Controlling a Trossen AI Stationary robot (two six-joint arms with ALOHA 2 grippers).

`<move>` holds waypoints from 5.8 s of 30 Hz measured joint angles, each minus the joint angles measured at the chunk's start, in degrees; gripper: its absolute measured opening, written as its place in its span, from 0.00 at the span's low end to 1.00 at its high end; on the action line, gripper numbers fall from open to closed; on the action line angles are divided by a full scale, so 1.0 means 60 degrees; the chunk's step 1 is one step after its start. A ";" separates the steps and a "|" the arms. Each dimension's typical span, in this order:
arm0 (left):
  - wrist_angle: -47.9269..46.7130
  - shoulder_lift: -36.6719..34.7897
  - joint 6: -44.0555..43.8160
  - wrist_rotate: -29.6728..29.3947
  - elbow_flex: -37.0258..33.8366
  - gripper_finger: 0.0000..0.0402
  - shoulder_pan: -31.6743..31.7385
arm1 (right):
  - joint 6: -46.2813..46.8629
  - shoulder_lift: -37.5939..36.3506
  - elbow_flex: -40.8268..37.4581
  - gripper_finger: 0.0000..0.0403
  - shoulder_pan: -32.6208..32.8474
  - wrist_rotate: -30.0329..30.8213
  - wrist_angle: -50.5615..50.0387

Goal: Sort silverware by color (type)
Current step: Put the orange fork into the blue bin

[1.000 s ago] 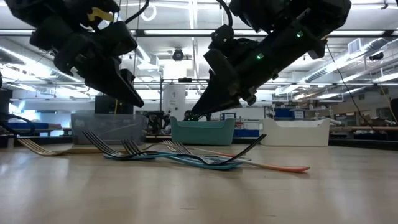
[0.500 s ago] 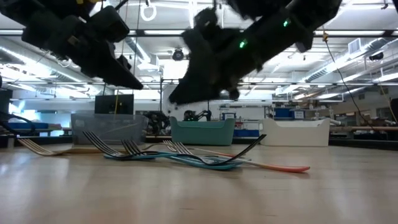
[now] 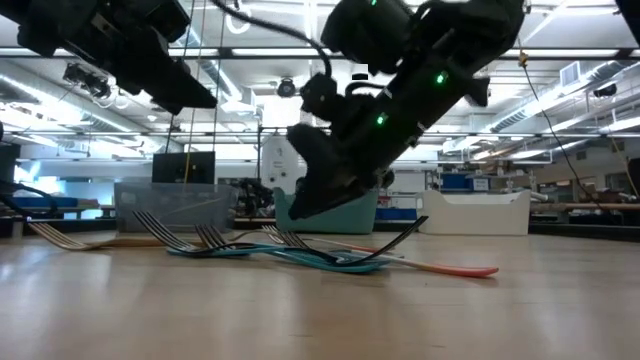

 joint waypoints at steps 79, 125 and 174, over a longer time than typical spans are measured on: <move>-0.0738 -0.0136 -0.0261 0.0004 0.0000 0.28 0.0001 | -0.7545 -0.0265 0.1535 0.03 -0.1301 -0.1016 -0.3254; -0.0756 -0.0136 -0.0495 0.0004 0.0000 0.28 0.0000 | -1.2688 -0.0570 0.1902 0.03 -0.3879 -0.0978 -0.1554; -0.0760 -0.0135 -0.0404 0.0004 0.0004 0.28 0.0000 | -1.1900 0.0349 0.1900 0.03 -0.6622 -0.3208 0.0441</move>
